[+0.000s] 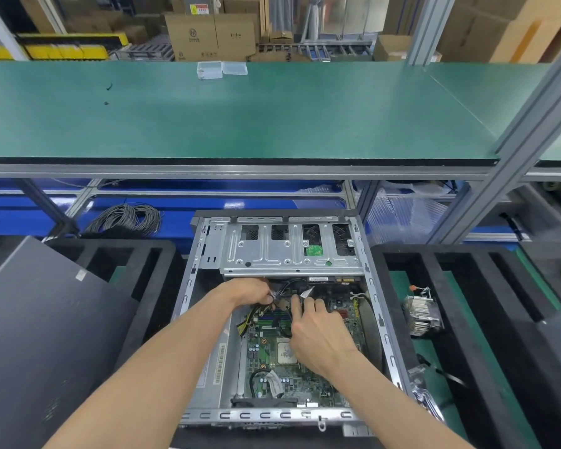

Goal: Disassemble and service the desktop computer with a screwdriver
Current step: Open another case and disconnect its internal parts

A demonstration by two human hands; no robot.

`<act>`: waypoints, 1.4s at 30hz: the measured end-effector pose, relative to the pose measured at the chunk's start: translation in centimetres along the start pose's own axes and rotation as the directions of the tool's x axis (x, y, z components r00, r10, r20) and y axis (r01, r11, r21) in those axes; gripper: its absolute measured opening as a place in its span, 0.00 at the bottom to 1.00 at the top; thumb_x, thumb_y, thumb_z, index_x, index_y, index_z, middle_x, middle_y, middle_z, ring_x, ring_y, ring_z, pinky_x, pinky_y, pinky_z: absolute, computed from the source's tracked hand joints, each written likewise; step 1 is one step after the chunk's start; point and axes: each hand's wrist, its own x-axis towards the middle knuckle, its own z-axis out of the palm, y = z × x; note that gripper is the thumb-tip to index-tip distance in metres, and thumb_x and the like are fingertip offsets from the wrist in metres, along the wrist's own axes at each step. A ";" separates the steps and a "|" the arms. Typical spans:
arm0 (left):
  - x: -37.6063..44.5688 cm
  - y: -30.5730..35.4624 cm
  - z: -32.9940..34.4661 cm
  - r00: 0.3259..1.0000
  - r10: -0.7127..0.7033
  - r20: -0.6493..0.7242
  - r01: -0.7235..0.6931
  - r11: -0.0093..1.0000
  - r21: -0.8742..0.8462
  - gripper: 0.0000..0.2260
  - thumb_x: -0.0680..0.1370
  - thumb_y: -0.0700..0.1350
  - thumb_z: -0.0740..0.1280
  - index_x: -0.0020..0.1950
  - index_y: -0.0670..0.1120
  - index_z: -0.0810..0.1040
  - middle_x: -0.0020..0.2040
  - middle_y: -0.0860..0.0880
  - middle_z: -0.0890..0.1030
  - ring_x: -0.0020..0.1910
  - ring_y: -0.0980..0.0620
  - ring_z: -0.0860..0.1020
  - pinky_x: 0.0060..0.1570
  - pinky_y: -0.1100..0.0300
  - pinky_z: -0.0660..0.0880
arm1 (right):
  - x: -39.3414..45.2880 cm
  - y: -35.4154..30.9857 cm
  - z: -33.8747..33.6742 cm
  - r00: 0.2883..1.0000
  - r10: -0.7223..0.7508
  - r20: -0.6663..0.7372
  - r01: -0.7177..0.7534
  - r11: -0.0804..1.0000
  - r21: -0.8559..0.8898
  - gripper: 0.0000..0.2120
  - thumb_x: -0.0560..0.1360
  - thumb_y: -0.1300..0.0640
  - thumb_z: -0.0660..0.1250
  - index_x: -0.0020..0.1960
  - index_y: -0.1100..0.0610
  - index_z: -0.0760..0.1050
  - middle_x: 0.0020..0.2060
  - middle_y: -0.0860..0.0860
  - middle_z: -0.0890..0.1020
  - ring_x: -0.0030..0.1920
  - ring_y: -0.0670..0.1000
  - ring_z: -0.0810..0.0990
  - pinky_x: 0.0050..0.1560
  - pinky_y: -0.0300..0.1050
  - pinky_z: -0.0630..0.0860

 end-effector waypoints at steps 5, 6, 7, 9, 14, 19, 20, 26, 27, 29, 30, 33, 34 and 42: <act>0.7 0.0 0.0 0.999 0.025 0.043 -0.032 0.988 0.153 0.12 0.84 0.41 0.61 0.64 0.38 0.78 0.65 0.41 0.78 0.64 0.43 0.74 0.68 0.51 0.66 | 0.2 -0.3 0.2 1.000 -0.004 0.028 0.004 1.000 0.005 0.37 0.80 0.51 0.61 0.79 0.68 0.48 0.63 0.66 0.74 0.60 0.64 0.76 0.47 0.56 0.81; 0.8 -0.2 0.1 0.999 0.025 0.034 -0.030 0.987 0.158 0.13 0.84 0.42 0.61 0.65 0.38 0.77 0.66 0.41 0.77 0.63 0.43 0.74 0.68 0.51 0.66 | 0.2 -0.3 0.2 1.000 0.000 0.029 0.000 1.000 0.008 0.37 0.80 0.51 0.61 0.79 0.67 0.48 0.64 0.66 0.74 0.61 0.64 0.76 0.47 0.56 0.81; 1.1 -0.4 0.1 0.999 0.027 0.040 -0.034 0.986 0.166 0.14 0.84 0.43 0.60 0.66 0.38 0.77 0.67 0.41 0.77 0.65 0.43 0.73 0.68 0.51 0.66 | 0.1 -0.2 0.2 1.000 0.006 0.027 -0.006 1.000 0.007 0.37 0.80 0.50 0.61 0.80 0.67 0.48 0.64 0.66 0.74 0.61 0.63 0.76 0.47 0.56 0.81; 1.3 -0.4 0.1 0.998 0.020 0.053 -0.029 0.985 0.168 0.14 0.84 0.43 0.60 0.66 0.39 0.76 0.67 0.42 0.76 0.67 0.42 0.73 0.70 0.50 0.66 | 0.0 -0.3 0.1 1.000 0.020 0.017 -0.020 1.000 -0.007 0.37 0.81 0.50 0.60 0.80 0.68 0.48 0.65 0.65 0.73 0.62 0.63 0.75 0.47 0.56 0.80; 1.8 -0.6 0.1 0.998 0.032 0.054 -0.041 0.985 0.170 0.13 0.84 0.42 0.60 0.64 0.38 0.77 0.65 0.41 0.78 0.66 0.41 0.73 0.70 0.48 0.66 | 0.1 -0.6 -0.5 1.000 0.009 0.014 -0.008 0.999 -0.044 0.35 0.81 0.55 0.61 0.78 0.71 0.48 0.64 0.67 0.73 0.59 0.64 0.76 0.46 0.56 0.80; 2.2 -0.9 0.2 0.998 0.024 0.052 -0.032 0.984 0.174 0.13 0.83 0.42 0.61 0.65 0.39 0.77 0.66 0.41 0.77 0.62 0.43 0.75 0.69 0.49 0.67 | 0.0 -0.4 -0.9 1.000 -0.002 0.025 0.003 0.999 -0.051 0.30 0.80 0.63 0.60 0.77 0.72 0.53 0.61 0.68 0.75 0.56 0.63 0.78 0.46 0.55 0.80; 2.2 -0.9 0.2 0.998 0.025 0.058 -0.035 0.983 0.179 0.13 0.84 0.42 0.61 0.64 0.39 0.77 0.66 0.41 0.78 0.60 0.45 0.75 0.68 0.50 0.67 | 0.1 -0.3 -0.9 1.000 -0.001 0.028 0.002 0.999 -0.051 0.29 0.80 0.63 0.60 0.76 0.72 0.54 0.61 0.68 0.75 0.55 0.63 0.79 0.46 0.55 0.80; 2.3 -0.9 0.2 0.997 0.040 0.067 -0.051 0.984 0.169 0.13 0.84 0.42 0.60 0.62 0.38 0.80 0.64 0.41 0.79 0.65 0.41 0.74 0.70 0.48 0.66 | 0.3 -0.1 -1.0 0.999 -0.011 0.040 0.014 0.998 -0.067 0.24 0.79 0.64 0.61 0.72 0.72 0.63 0.54 0.66 0.79 0.47 0.60 0.82 0.36 0.51 0.74; 2.2 -0.9 0.1 0.996 0.038 0.076 -0.051 0.984 0.172 0.13 0.84 0.42 0.60 0.62 0.38 0.80 0.65 0.41 0.79 0.66 0.41 0.74 0.70 0.48 0.66 | 0.4 -0.1 -0.9 0.999 -0.001 0.042 0.003 0.999 -0.053 0.23 0.79 0.65 0.60 0.72 0.71 0.64 0.54 0.65 0.80 0.47 0.60 0.83 0.36 0.51 0.74; 2.1 -0.8 0.1 0.996 0.032 0.085 -0.048 0.981 0.186 0.14 0.84 0.43 0.60 0.63 0.38 0.80 0.66 0.42 0.78 0.66 0.42 0.74 0.70 0.49 0.66 | 0.5 0.1 -0.7 0.999 0.023 0.041 -0.022 1.000 -0.019 0.23 0.78 0.64 0.61 0.71 0.70 0.65 0.55 0.64 0.80 0.47 0.61 0.83 0.38 0.51 0.76; 2.1 -0.8 0.1 0.997 0.031 0.074 -0.045 0.981 0.189 0.14 0.84 0.45 0.60 0.64 0.39 0.79 0.68 0.43 0.77 0.66 0.44 0.74 0.70 0.50 0.66 | 0.5 0.2 -0.5 0.999 0.034 0.037 -0.034 0.999 -0.004 0.24 0.78 0.62 0.63 0.72 0.69 0.65 0.57 0.64 0.79 0.48 0.61 0.82 0.39 0.52 0.78; 1.9 -1.0 -0.1 1.000 0.009 -0.005 -0.008 0.979 0.202 0.18 0.84 0.53 0.60 0.67 0.43 0.77 0.69 0.45 0.75 0.65 0.47 0.73 0.65 0.55 0.68 | 0.2 0.4 -0.1 0.997 0.073 0.017 -0.074 0.996 0.052 0.27 0.76 0.57 0.67 0.71 0.64 0.64 0.62 0.63 0.77 0.53 0.61 0.80 0.45 0.54 0.80; 2.0 -1.1 -0.1 1.000 0.014 -0.018 -0.010 0.979 0.204 0.18 0.84 0.54 0.60 0.65 0.44 0.78 0.69 0.45 0.76 0.61 0.48 0.74 0.62 0.57 0.68 | 0.1 0.4 0.0 0.996 0.085 0.005 -0.085 0.994 0.063 0.27 0.75 0.56 0.67 0.71 0.63 0.64 0.62 0.62 0.76 0.55 0.62 0.79 0.48 0.55 0.79; 0.4 -0.6 -0.2 0.991 0.126 -0.044 -0.117 0.977 0.178 0.11 0.84 0.46 0.60 0.59 0.47 0.81 0.66 0.45 0.79 0.56 0.51 0.77 0.53 0.61 0.69 | -0.5 0.9 -0.1 0.995 0.097 -0.023 -0.094 0.989 0.118 0.22 0.73 0.55 0.66 0.64 0.58 0.67 0.61 0.58 0.77 0.58 0.61 0.77 0.58 0.58 0.75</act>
